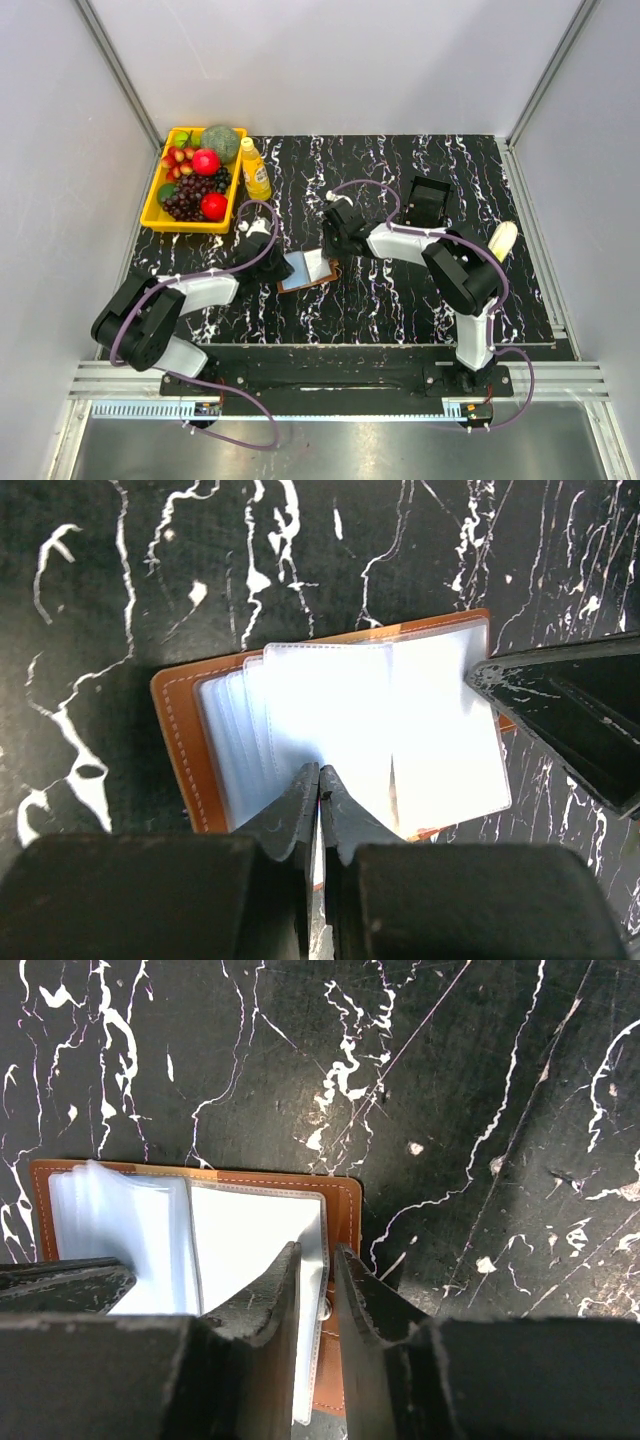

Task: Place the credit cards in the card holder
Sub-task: Open the card holder at the center of the board.

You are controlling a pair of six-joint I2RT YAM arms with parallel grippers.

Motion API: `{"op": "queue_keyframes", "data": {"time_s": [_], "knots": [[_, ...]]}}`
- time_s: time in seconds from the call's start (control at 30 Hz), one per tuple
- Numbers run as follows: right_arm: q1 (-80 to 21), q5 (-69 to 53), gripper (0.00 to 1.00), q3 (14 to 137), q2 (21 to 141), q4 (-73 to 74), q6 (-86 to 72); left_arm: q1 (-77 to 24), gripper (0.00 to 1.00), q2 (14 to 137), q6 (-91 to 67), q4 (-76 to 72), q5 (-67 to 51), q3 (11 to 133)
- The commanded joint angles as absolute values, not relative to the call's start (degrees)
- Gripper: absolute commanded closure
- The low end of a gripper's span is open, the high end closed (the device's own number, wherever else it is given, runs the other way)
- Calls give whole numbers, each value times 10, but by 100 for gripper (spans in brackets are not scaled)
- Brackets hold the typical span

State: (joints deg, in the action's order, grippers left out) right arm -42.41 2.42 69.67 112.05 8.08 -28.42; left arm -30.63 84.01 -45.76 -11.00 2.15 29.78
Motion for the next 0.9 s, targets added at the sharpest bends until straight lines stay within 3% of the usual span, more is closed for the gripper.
{"op": "queue_keyframes", "data": {"time_s": [0.0,0.13,0.37,0.57,0.87], "knots": [[-416,39,74,686,1150,147,-260,-306,93,832,-461,43,68,269],[-416,40,75,676,1146,147,-261,-306,100,847,-470,58,75,274],[-416,20,73,667,1097,135,-254,-312,99,818,-481,108,91,290],[-411,9,66,681,1000,128,-255,-313,64,695,-449,133,104,321],[-294,68,60,654,885,151,-212,-313,55,616,-396,184,116,388]]}}
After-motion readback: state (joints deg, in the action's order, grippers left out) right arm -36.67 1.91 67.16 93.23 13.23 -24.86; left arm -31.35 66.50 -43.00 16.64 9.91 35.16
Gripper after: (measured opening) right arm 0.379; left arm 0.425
